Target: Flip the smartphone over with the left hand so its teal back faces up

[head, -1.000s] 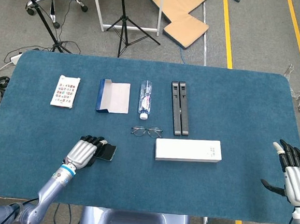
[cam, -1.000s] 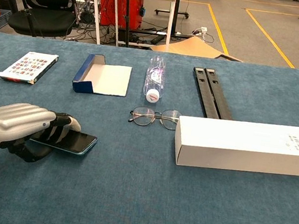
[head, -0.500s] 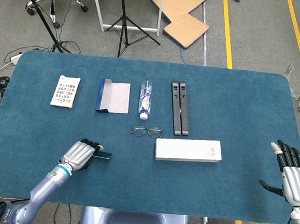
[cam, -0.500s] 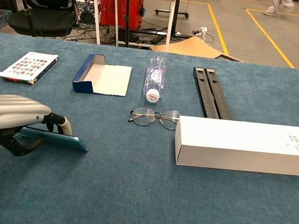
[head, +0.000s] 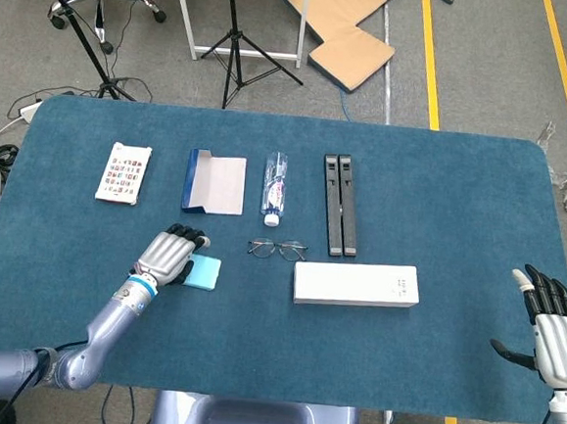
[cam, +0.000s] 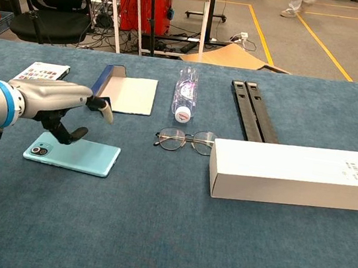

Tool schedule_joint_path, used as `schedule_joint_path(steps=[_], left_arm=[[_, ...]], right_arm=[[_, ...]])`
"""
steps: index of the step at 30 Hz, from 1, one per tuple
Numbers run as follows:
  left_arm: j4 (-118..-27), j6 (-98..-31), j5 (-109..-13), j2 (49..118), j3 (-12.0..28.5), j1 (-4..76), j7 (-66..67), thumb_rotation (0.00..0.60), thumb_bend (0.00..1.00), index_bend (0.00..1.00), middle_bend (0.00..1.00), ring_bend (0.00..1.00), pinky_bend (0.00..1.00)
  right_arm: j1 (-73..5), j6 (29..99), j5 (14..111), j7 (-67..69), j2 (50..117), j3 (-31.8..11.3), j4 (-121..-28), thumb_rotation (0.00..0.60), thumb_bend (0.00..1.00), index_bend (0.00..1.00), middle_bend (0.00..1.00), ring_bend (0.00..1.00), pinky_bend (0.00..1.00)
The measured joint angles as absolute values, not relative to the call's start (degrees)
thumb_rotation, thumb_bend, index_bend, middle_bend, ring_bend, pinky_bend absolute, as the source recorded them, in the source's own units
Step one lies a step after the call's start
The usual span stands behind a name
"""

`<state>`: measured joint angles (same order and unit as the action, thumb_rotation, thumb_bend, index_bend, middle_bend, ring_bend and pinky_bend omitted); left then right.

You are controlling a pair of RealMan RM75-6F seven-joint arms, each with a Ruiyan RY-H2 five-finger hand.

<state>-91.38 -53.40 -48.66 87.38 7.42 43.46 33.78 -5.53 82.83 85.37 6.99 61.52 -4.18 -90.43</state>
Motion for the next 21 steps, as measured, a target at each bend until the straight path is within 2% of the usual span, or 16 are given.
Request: schedule_joint_path(steps=[2, 5, 10, 17, 21], left_arm=[[-90.3, -55.12, -52.7, 87.82, 7.32, 42.72, 31.17, 0.6, 0.49, 0.11, 0.03, 0.01, 0.02], [-89.01, -58.49, -59.4, 87.87, 6.97, 41.26, 27.03, 0.6, 0.29, 0.01, 0.0, 0.0, 0.0], [-88.72, -66.62, -67.74, 85.52, 6.04, 37.22, 21.76, 0.6, 0.02, 0.0, 0.0, 0.0, 0.0], [-92.68, -78.88, -72.45, 76.13, 2.82, 26.86, 16.41, 0.6, 0.0, 0.0, 0.0, 0.0, 0.0], [-94.26, -82.75, -75.17, 70.6, -0.3, 21.39, 11.86, 0.6, 0.0, 0.0, 0.0, 0.0, 0.0]], right_arm=[[-5.51, 82.9, 85.4, 7.24, 61.5, -4.2, -90.4, 0.6, 0.0, 0.03, 0.0, 0.0, 0.0], [-5.51, 82.92, 85.49, 7.49, 61.46, -4.18, -90.41, 0.6, 0.0, 0.03, 0.0, 0.0, 0.0], [-5.43, 83.29, 85.79, 7.65, 61.33, -4.15, -90.64, 0.6, 0.0, 0.03, 0.0, 0.0, 0.0], [-5.07, 84.32, 86.25, 8.31, 60.87, -4.21, -91.08, 0.6, 0.0, 0.03, 0.0, 0.0, 0.0], [-4.87, 84.99, 86.64, 9.06, 60.52, -4.28, -91.34, 0.6, 0.0, 0.02, 0.0, 0.0, 0.0]])
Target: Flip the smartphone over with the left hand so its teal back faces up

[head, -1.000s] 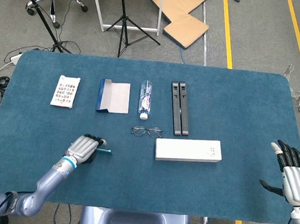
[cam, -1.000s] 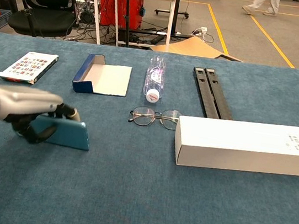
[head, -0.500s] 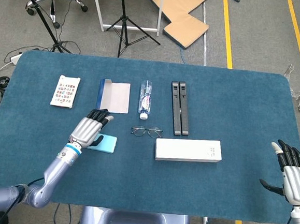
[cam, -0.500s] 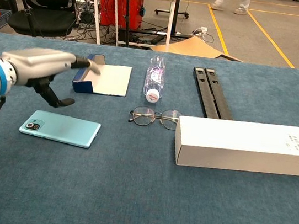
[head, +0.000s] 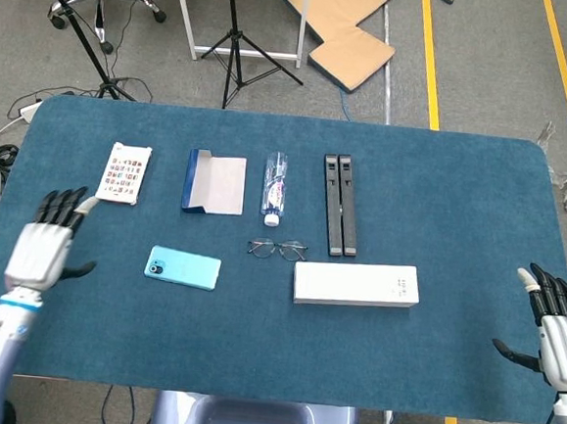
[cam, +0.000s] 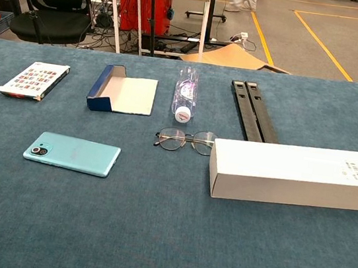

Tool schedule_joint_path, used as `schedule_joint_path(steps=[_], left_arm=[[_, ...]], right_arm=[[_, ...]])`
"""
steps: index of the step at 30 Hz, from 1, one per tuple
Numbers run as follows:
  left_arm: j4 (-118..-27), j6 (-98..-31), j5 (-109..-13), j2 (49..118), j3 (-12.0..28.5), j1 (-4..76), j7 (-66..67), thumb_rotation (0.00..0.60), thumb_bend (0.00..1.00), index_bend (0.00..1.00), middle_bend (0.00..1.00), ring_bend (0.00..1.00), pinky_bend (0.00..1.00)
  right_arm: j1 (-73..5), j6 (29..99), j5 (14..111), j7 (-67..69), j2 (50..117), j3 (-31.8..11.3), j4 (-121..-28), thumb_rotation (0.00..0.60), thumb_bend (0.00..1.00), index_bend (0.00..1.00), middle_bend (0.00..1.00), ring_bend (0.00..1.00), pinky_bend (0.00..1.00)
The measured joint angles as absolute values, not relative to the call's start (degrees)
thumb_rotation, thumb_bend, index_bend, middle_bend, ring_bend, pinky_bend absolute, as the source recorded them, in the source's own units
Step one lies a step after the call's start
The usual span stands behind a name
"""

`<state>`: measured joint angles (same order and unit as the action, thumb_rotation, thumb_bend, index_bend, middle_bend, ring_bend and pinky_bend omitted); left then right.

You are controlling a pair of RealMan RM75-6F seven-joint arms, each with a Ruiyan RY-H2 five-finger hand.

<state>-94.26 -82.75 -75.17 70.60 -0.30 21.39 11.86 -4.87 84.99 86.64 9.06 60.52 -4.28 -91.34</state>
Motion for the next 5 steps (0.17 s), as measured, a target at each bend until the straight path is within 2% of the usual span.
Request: schedule_joint_path(steps=[5], left_arm=[[-94.4, -85.02, -78.21, 68.0, -2.76, 17.65, 7.87, 0.6, 0.0, 0.0, 0.0, 0.0, 0.0]], right_arm=[[-4.76, 85.29, 86.96, 9.4, 60.36, -4.26, -91.4, 0.6, 0.0, 0.02, 0.0, 0.0, 0.0]])
